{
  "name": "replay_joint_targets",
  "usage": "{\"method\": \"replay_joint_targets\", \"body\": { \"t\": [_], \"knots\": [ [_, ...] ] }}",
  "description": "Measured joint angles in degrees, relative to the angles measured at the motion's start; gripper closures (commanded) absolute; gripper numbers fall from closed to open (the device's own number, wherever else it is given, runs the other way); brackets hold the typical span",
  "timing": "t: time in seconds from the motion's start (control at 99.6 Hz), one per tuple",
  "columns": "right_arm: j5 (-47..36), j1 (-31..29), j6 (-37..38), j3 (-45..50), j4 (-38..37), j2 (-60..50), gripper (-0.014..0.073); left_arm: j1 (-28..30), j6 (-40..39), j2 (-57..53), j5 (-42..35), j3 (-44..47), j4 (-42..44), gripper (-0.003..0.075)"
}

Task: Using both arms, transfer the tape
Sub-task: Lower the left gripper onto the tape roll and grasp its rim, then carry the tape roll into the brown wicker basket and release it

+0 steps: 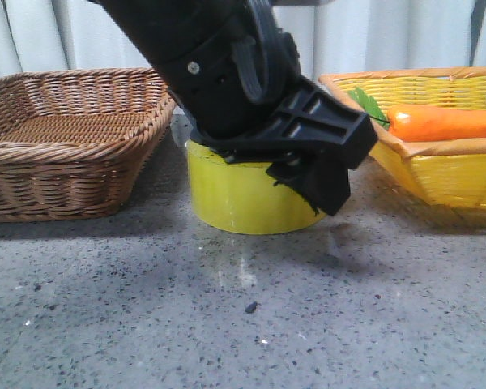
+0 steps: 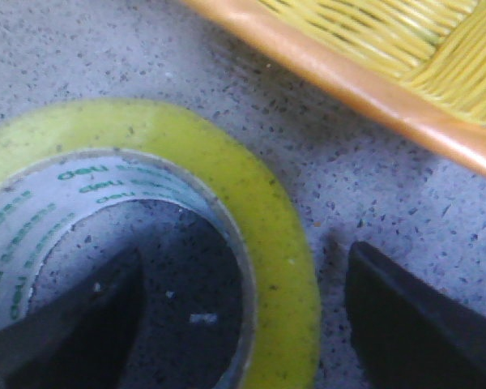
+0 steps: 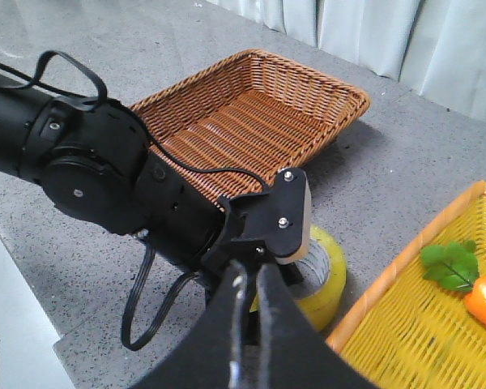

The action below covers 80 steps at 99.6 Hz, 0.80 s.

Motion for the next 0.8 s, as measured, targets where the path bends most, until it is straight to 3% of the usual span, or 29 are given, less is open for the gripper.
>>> {"method": "replay_joint_targets", "body": {
  "t": [0.421,0.612,0.803],
  "knots": [
    [1.58,0.00,0.00,0.00,0.00,0.00,0.0668,0.00,0.14,1.10,-1.16,-0.46,0.27,0.0737],
    [1.70,0.00,0.00,0.00,0.00,0.00,0.0668,0.00,0.04,1.10,-0.37,-1.09,0.04,0.0741],
    [1.70,0.00,0.00,0.00,0.00,0.00,0.0668,0.00,-0.07,1.22,5.93,-6.07,1.07,0.0741]
  ]
}}
